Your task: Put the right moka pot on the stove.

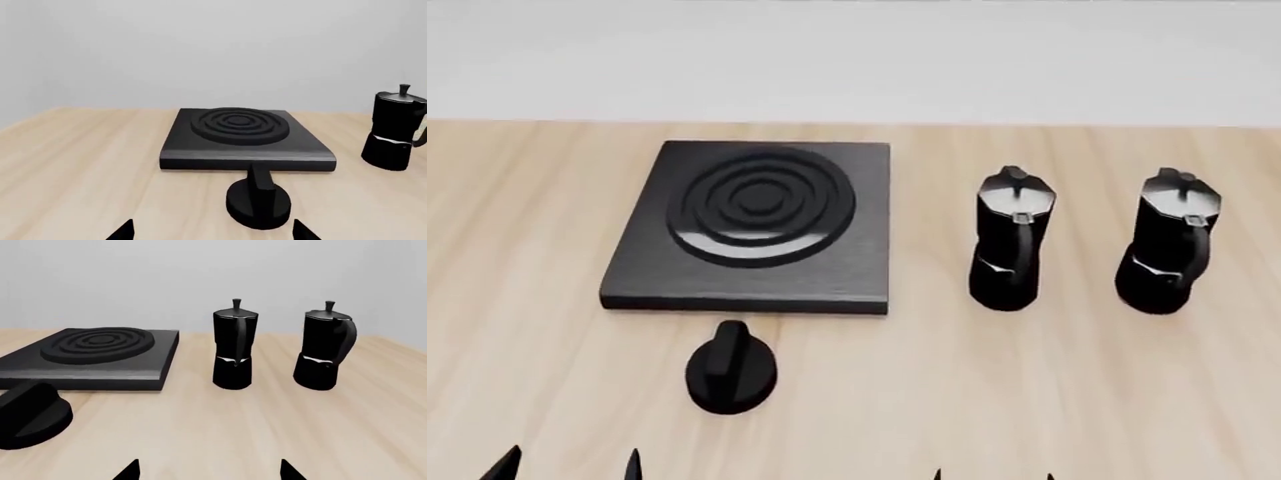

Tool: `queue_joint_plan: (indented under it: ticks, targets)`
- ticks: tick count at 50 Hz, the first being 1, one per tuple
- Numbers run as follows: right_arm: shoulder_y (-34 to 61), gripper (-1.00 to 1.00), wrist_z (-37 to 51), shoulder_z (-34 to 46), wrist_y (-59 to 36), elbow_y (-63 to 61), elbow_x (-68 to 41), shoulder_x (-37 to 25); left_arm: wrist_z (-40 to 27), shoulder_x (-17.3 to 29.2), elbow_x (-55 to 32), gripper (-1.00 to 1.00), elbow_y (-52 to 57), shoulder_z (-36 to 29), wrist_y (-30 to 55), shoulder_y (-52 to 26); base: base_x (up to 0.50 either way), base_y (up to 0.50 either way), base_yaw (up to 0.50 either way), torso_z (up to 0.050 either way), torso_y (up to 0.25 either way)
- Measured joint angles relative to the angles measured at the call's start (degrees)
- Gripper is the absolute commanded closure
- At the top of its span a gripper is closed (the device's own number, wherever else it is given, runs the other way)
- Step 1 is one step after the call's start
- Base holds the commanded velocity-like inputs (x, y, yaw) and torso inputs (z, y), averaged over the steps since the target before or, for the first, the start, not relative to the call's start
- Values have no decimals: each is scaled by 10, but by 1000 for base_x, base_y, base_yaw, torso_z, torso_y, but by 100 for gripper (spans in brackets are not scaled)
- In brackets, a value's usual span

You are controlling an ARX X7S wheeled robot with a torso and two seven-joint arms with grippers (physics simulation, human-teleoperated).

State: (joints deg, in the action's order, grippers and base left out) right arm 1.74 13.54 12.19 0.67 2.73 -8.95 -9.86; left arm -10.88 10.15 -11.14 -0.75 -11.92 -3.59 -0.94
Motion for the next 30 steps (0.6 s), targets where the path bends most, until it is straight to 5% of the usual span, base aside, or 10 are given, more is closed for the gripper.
queue_joint_plan:
  ticks: [30]
  targets:
    - [-1,-100,10,9,3,-2,-5,-8,-9,7,-6,-100,-2,-9,-3,-2,289,13,0,0,1]
